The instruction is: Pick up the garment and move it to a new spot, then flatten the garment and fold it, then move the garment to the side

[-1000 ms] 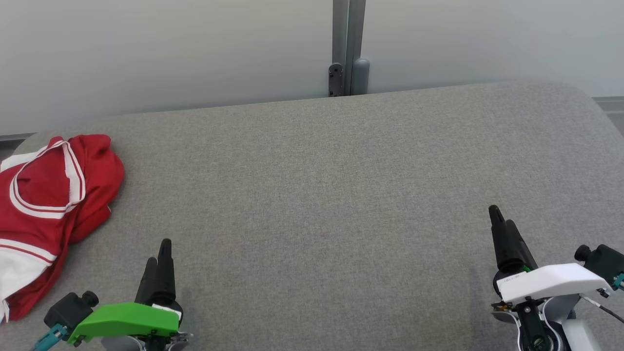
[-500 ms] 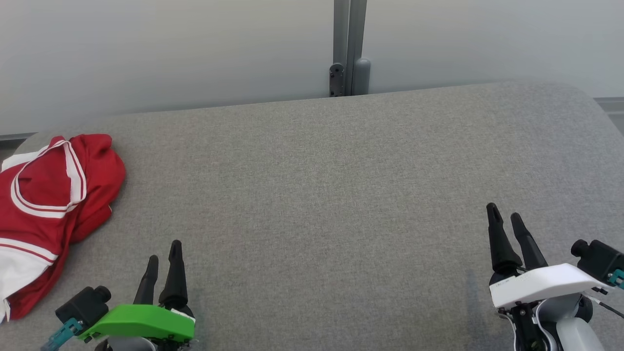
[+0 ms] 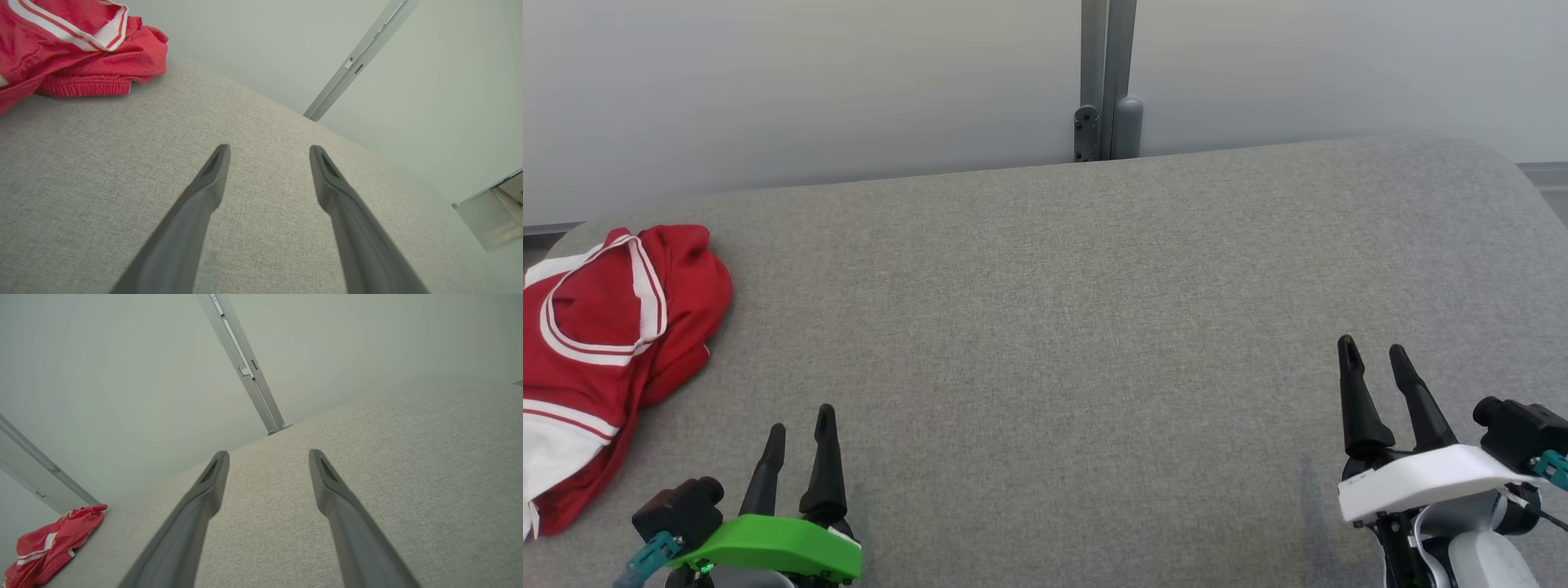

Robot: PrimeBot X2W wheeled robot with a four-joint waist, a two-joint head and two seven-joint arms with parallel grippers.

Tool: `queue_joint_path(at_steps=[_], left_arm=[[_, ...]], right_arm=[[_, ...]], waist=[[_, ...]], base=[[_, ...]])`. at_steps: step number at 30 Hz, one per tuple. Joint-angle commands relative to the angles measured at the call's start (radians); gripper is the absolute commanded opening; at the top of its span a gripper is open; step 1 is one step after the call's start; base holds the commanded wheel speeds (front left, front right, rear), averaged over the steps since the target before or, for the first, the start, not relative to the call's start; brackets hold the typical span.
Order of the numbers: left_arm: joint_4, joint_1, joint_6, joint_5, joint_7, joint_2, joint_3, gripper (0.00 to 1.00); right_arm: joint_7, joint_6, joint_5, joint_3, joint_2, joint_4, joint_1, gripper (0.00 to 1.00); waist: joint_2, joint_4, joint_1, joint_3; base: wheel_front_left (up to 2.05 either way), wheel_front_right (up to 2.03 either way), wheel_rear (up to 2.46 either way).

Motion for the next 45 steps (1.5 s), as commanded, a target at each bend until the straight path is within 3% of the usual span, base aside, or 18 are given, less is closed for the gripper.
queue_joint_path(at_steps=[1,45], left_arm=[[-0.010,0.001,0.001,0.030,-0.012,0.008,-0.003,1.00],[0.035,0.041,-0.020,0.440,-0.112,0.011,-0.001,1.00]], right_arm=[[-0.012,0.000,-0.034,-0.001,-0.007,-0.017,0.003,1.00],[-0.111,0.001,-0.457,-0.054,-0.005,-0.026,0.045,1.00]], waist=[[-0.0001,0.000,0.0000,0.000],[-0.0001,0.016,0.0000,-0.006]], base=[[0.00,0.00,0.00],[0.00,0.00,0.00]])
